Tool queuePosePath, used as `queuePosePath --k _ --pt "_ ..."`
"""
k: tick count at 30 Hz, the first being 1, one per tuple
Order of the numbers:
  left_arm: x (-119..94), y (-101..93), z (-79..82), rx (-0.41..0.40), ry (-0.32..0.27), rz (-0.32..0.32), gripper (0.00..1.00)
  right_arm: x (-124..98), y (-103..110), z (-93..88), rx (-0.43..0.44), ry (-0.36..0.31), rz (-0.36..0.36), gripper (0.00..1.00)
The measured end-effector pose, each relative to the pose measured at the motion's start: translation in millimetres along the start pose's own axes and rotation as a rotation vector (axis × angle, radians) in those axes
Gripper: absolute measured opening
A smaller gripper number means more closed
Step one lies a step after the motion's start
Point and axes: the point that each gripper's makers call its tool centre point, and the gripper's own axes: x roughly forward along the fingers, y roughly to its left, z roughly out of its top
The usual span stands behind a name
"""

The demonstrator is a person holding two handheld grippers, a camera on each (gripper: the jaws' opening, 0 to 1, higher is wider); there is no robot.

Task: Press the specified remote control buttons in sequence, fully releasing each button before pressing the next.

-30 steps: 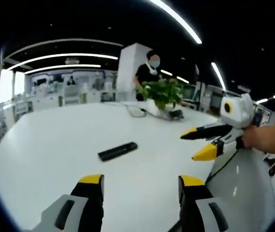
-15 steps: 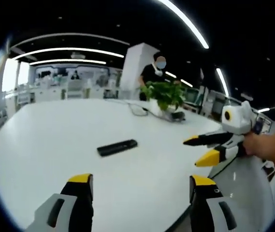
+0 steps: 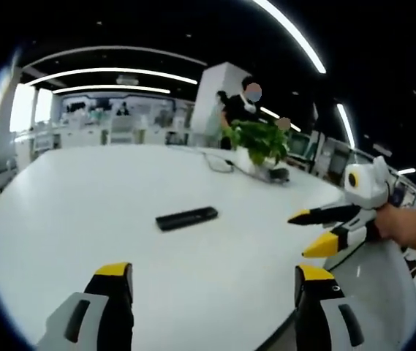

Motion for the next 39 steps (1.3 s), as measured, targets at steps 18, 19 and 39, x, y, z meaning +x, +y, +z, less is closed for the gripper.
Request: queuePosePath --k 18,19,39 --pt "1.5 -1.2 -6.3 0.026 0.031 0.007 0.95 -0.7 -1.5 -3.1 0.011 0.006 0.001 0.68" --pt "1.5 -0.9 -6.7 0.026 0.032 0.007 0.95 -0.7 -1.3 -3.0 0.011 0.006 0.001 0.68" --pt "1.3 -3.8 -6.4 0.043 0.038 -0.005 0.95 2.5 2.1 -6.6 0.007 0.036 0.011 0.66"
